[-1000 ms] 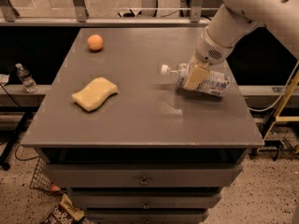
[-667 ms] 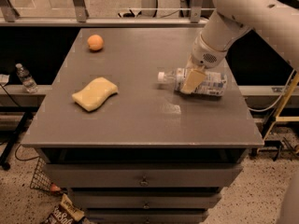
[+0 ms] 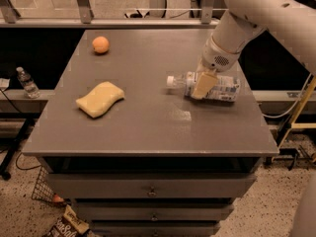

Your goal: Knock blue plastic bottle over

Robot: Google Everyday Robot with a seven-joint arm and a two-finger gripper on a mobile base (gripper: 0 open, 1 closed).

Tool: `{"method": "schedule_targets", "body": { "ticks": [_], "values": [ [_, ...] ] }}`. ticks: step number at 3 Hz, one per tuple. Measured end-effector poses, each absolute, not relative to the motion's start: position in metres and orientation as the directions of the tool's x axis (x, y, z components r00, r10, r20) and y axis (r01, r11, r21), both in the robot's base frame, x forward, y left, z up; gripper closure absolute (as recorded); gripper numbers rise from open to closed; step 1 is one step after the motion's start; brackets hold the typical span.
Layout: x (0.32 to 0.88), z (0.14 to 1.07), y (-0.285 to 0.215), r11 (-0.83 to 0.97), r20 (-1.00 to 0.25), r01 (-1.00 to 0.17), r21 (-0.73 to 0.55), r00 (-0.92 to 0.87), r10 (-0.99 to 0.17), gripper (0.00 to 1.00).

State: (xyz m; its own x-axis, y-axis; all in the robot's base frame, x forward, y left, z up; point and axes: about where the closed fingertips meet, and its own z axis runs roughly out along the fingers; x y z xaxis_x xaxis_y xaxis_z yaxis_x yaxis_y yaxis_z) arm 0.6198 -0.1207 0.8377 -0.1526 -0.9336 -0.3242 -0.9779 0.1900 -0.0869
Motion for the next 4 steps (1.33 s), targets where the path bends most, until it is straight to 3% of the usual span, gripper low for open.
{"method": "schedule_targets", "body": {
  "ticks": [2,3,4],
  "values": [
    [0.62,0.838,-0.12,0.189,-0.324,-0.978,-0.086,-0.152,-0.934,0.14],
    [0.62,0.839,-0.121,0.192,-0.323,-0.977,-0.088,-0.154,-0.934,0.0],
    [0.619,0.854,-0.131,0.209,-0.298,-0.971,-0.117,-0.166,-0.94,0.0]
  ]
}}
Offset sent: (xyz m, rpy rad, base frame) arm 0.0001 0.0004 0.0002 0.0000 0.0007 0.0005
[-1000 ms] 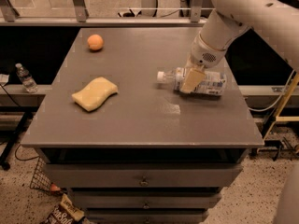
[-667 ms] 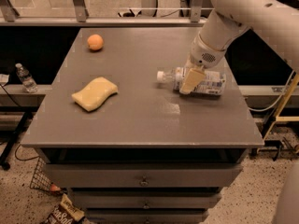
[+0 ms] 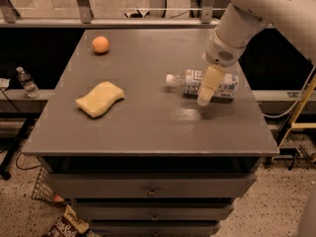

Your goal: Knock blue plastic bottle over

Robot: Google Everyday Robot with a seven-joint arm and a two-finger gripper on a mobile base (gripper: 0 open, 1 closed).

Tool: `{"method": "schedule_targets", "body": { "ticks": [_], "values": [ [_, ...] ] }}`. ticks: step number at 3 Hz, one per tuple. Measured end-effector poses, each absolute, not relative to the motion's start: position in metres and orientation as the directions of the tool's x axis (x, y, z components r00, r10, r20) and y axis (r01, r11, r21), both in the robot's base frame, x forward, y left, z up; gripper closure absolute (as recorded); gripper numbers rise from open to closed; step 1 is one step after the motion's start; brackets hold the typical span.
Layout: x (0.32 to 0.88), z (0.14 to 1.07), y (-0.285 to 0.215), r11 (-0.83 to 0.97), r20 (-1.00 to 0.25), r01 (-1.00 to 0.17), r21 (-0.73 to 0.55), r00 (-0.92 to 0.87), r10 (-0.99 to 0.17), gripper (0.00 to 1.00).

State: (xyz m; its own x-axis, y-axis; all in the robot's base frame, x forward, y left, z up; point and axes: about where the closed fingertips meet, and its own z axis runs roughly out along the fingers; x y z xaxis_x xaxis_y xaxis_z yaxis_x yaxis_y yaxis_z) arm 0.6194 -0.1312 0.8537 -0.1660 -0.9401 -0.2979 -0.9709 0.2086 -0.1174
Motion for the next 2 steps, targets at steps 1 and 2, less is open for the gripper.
{"method": "schedule_targets", "body": {
  "ticks": [1,2],
  "values": [
    [0.611,0.892,-0.161,0.269,-0.239,-0.941,-0.204,-0.219,-0.946,0.0],
    [0.592,0.932,-0.202,0.343,-0.205,-0.897,-0.278,-0.294,-0.934,0.0]
  ]
}}
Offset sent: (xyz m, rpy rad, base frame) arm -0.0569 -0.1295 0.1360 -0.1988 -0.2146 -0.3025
